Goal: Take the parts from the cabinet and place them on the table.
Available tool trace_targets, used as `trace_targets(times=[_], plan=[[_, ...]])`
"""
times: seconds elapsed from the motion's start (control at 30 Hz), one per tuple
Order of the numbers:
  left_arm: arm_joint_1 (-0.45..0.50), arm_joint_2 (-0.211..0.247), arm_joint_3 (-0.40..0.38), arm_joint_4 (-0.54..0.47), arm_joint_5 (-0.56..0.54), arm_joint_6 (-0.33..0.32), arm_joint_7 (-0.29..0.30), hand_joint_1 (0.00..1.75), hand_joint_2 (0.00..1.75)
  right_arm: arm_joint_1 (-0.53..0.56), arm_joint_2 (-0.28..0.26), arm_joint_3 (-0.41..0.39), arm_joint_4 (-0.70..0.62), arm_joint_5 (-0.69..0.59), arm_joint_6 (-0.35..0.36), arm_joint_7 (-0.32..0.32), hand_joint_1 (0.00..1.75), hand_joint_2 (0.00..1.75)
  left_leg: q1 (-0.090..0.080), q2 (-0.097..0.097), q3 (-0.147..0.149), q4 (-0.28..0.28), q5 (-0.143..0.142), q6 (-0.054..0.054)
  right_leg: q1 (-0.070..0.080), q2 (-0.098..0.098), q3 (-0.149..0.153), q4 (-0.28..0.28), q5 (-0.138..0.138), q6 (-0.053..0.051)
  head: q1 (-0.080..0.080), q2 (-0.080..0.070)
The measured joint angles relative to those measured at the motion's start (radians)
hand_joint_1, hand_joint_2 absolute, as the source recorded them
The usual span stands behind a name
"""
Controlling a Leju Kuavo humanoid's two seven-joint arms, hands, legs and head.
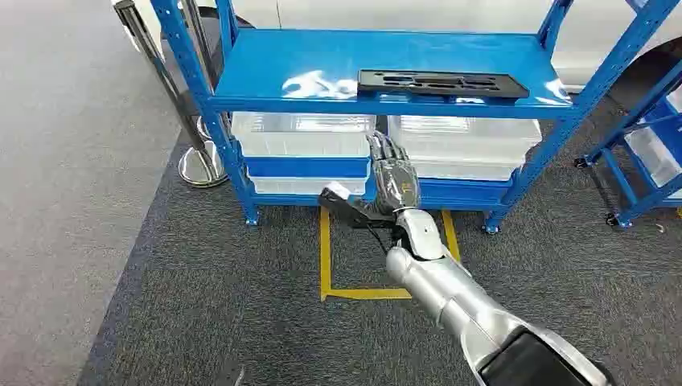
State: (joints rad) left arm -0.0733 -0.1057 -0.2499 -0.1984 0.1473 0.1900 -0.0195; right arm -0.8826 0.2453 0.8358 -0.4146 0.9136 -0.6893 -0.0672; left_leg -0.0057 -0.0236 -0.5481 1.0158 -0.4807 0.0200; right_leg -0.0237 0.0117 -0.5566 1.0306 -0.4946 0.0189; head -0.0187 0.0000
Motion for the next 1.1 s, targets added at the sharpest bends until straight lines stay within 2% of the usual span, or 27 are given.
trace_targets(times=[0.1, 0.23, 0.33, 0.47, 0.77, 0.97, 1.0, 1.1], plan=[[-0.001, 0.0, 0.0, 0.0, -0.002, -0.009, -0.006, 0.0, 0.0, 0.014, -0.003, 0.0, -0.038, 0.168, -0.002, 0.039, 0.0, 1.75, 0.0, 0.0, 0.0, 0.0, 0.0, 0.0, 0.0, 0.0, 0.0, -0.001, 0.0, 0.0, 0.0, 0.0], [-0.002, 0.0, -0.004, 0.0, -0.022, -0.006, 0.005, 0.0, 0.0, 0.02, -0.009, -0.002, -0.042, 0.423, -0.002, 0.125, 0.0, 1.75, 0.0, 0.0, 0.0, 0.0, 0.0, 0.0, -0.001, 0.0, 0.0, -0.002, 0.0, 0.0, 0.0, 0.0], [-0.004, 0.0, -0.015, 0.001, -0.032, 0.003, 0.01, 0.0, 0.0, 0.016, -0.022, -0.002, -0.01, 0.521, 0.02, 0.175, 0.0, 1.75, 0.0, 0.0, 0.0, 0.0, 0.0, 0.0, -0.001, 0.0, 0.0, -0.002, 0.0, 0.001, 0.0, 0.0], [-0.003, 0.0, -0.023, 0.002, -0.032, 0.004, 0.011, 0.0, 0.0, 0.016, -0.05, -0.009, 0.026, 0.503, 0.058, 0.169, 0.0, 1.75, 0.0, 0.0, -0.001, 0.001, 0.0, 0.0, -0.001, 0.0, 0.001, -0.002, 0.001, 0.001, 0.0, 0.0], [-0.003, 0.0, -0.029, 0.005, -0.034, 0.004, 0.011, 0.0, 0.0, 0.011, -0.073, -0.026, 0.061, 0.491, 0.076, 0.168, 0.0, 1.75, 0.0, 0.0, -0.001, 0.001, 0.0, 0.0, -0.001, 0.0, 0.0, -0.003, 0.001, 0.001, 0.0, 0.0], [0.004, 0.002, -0.043, 0.008, -0.047, 0.004, 0.031, 0.0, 0.0, 0.011, -0.092, -0.095, 0.076, 0.416, 0.109, 0.167, 0.0, 1.75, 0.0, 0.0, -0.001, 0.001, 0.0, 0.0, -0.001, 0.0, 0.001, -0.003, 0.001, 0.001, 0.0, 0.0], [0.005, 0.004, -0.043, 0.009, -0.047, 0.005, 0.034, 0.0, 0.0, 0.01, -0.096, -0.109, 0.077, 0.406, 0.109, 0.166, 0.0, 1.75, -0.006, -0.001, -0.003, 0.01, -0.003, 0.004, -0.007, 0.0, 0.001, -0.009, 0.004, 0.007, 0.0, 0.0], [0.01, 0.011, -0.046, 0.011, -0.046, 0.006, 0.037, 0.0, 0.0, 0.003, -0.107, -0.145, 0.083, 0.392, 0.11, 0.166, 0.0, 1.75, -0.005, 0.0, -0.007, 0.01, -0.004, 0.009, -0.008, 0.0, 0.0, -0.011, 0.006, 0.012, 0.0, 0.0]])
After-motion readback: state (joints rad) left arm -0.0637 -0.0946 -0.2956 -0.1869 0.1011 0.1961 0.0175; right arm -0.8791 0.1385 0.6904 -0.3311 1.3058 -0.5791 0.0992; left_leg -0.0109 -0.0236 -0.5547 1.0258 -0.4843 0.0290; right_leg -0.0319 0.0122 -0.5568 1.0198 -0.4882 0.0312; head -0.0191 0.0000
